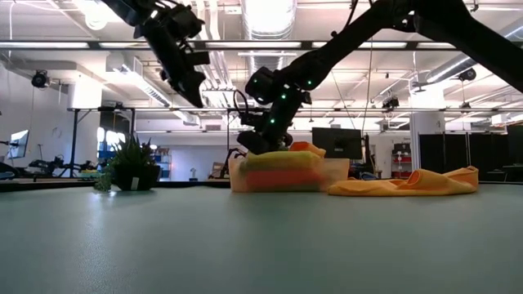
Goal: Fold microfiber towels
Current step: Stack the bottom orange microfiber towel on top of the yellow microfiber towel in the orange bin
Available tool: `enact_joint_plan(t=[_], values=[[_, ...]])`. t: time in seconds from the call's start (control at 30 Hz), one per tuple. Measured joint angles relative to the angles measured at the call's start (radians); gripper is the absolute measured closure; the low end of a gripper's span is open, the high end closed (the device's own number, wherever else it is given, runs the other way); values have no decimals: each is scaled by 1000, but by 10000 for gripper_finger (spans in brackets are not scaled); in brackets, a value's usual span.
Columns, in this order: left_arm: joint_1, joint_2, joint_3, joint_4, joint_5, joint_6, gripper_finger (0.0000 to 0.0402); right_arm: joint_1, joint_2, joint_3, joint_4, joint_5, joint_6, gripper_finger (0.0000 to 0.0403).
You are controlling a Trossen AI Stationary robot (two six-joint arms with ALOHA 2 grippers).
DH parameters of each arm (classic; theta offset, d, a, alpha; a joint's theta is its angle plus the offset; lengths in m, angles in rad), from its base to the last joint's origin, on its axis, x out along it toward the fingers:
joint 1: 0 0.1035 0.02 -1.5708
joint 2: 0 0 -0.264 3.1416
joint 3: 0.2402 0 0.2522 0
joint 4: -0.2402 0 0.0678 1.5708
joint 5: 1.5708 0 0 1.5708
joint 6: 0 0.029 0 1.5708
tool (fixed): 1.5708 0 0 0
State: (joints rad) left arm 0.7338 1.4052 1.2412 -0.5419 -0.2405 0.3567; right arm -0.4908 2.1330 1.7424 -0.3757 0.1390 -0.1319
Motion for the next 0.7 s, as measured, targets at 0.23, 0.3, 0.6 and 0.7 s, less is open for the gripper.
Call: enact_joint_plan(t=[0.23, 0.3, 0.6, 0.7], values=[[0, 0, -9, 0, 0, 0, 237, 0, -6, 0, -2, -8, -8, 382], [0, 0, -9, 0, 0, 0, 237, 0, -16, 0, -5, -8, -8, 390], [0, 0, -9, 0, 0, 46, 237, 0, -83, 0, -79, -125, -18, 393], [0, 0, -9, -1, -1, 47, 237, 2, -101, 0, -121, -169, -21, 393]])
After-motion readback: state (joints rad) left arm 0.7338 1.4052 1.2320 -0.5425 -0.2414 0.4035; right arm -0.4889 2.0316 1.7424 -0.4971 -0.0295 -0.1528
